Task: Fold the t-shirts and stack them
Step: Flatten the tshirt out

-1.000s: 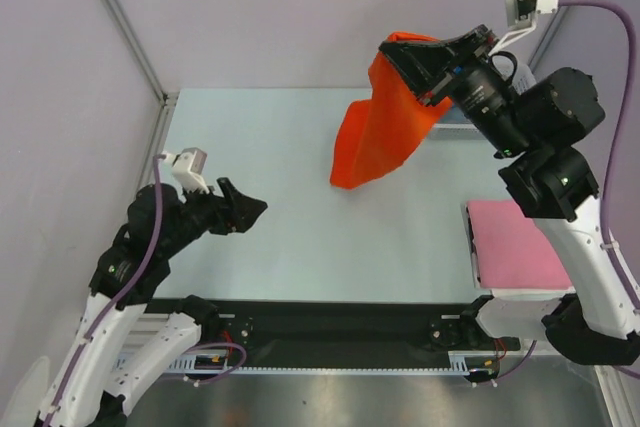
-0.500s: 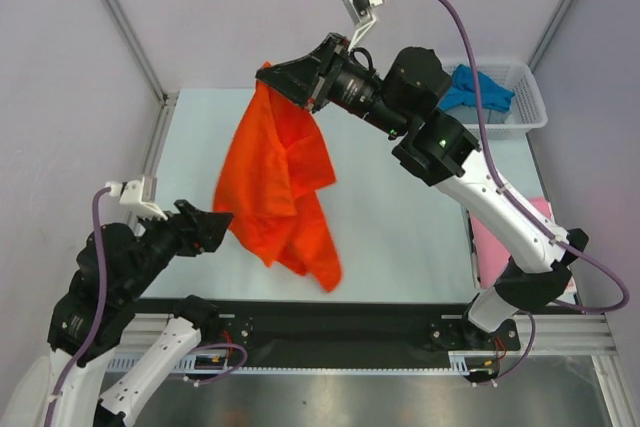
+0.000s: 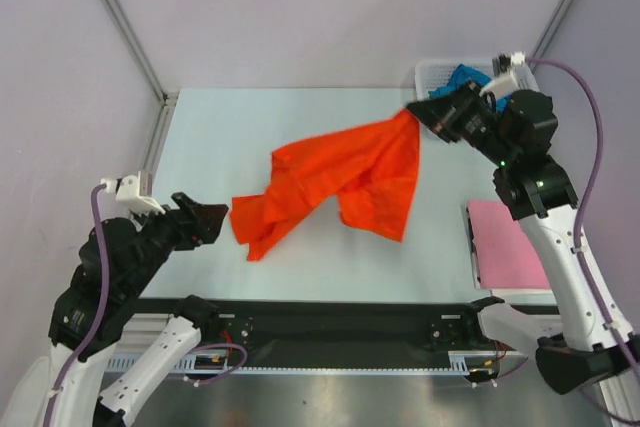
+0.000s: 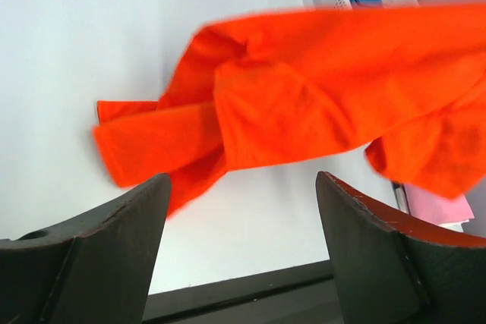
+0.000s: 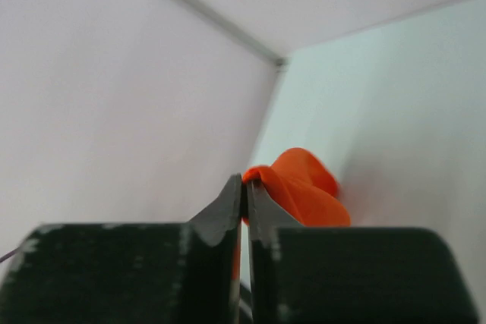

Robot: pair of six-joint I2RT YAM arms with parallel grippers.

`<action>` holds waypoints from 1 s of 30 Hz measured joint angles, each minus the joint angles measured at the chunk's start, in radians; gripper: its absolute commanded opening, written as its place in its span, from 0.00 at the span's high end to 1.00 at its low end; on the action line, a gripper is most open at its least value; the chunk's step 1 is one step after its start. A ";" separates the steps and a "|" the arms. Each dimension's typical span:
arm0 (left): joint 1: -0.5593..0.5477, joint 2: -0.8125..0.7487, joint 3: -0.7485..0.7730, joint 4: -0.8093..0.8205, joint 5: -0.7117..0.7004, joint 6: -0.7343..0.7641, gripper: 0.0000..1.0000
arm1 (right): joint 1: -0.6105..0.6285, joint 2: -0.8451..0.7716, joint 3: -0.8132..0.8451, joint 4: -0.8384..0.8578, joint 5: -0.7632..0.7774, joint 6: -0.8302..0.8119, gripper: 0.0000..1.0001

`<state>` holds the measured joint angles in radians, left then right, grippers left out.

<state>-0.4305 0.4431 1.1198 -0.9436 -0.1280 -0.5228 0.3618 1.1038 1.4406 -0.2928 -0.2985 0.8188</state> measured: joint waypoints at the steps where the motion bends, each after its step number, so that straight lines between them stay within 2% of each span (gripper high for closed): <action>1: 0.000 0.013 -0.005 0.013 0.002 0.000 0.17 | -0.087 -0.027 -0.063 -0.053 -0.045 -0.015 0.85; 2: 0.000 0.028 -0.013 0.026 0.008 0.000 0.17 | -0.143 -0.039 -0.103 -0.100 -0.076 -0.029 0.78; 3: 0.000 0.043 -0.024 0.045 0.016 0.000 0.17 | -0.210 -0.045 -0.150 -0.147 -0.109 -0.059 0.64; 5: 0.000 0.079 -0.055 0.078 0.042 0.000 0.17 | -0.307 -0.029 -0.220 -0.238 -0.138 -0.122 0.60; 6: 0.000 0.108 -0.074 0.093 0.056 -0.001 0.19 | -0.343 -0.005 -0.248 -0.287 -0.143 -0.157 0.53; 7: 0.000 0.136 -0.086 0.101 0.068 -0.002 0.21 | -0.363 0.023 -0.269 -0.335 -0.142 -0.190 0.52; 8: 0.000 0.178 -0.100 0.108 0.085 -0.006 0.21 | -0.375 0.048 -0.281 -0.375 -0.130 -0.218 0.51; 12: 0.001 0.338 -0.154 0.135 0.135 -0.033 0.23 | -0.359 0.121 -0.287 -0.499 -0.064 -0.295 0.38; 15: 0.002 0.428 -0.191 0.140 0.160 -0.046 0.26 | -0.263 0.151 -0.263 -0.553 0.010 -0.329 0.38; 18: 0.014 0.485 -0.191 0.144 0.180 -0.053 0.28 | -0.084 0.212 -0.235 -0.536 0.032 -0.335 0.38; 20: 0.024 0.510 -0.191 0.149 0.189 -0.056 0.28 | 0.068 0.290 -0.220 -0.486 0.037 -0.319 0.37; 24: 0.074 0.525 -0.191 0.150 0.206 -0.063 0.29 | 0.278 0.469 -0.232 -0.322 -0.030 -0.222 0.35; 28: 0.146 0.528 -0.199 0.155 0.222 -0.062 0.31 | 0.346 0.574 -0.318 -0.136 -0.103 -0.068 0.39; 29: 0.161 0.528 -0.205 0.158 0.229 -0.062 0.32 | 0.348 0.585 -0.349 -0.090 -0.113 -0.023 0.41; 30: 0.173 0.528 -0.213 0.160 0.236 -0.061 0.33 | 0.348 0.593 -0.375 -0.049 -0.120 0.018 0.48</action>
<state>-0.2577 0.9707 0.9070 -0.7834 0.1078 -0.5842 0.7101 1.6966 1.0657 -0.3416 -0.4187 0.8364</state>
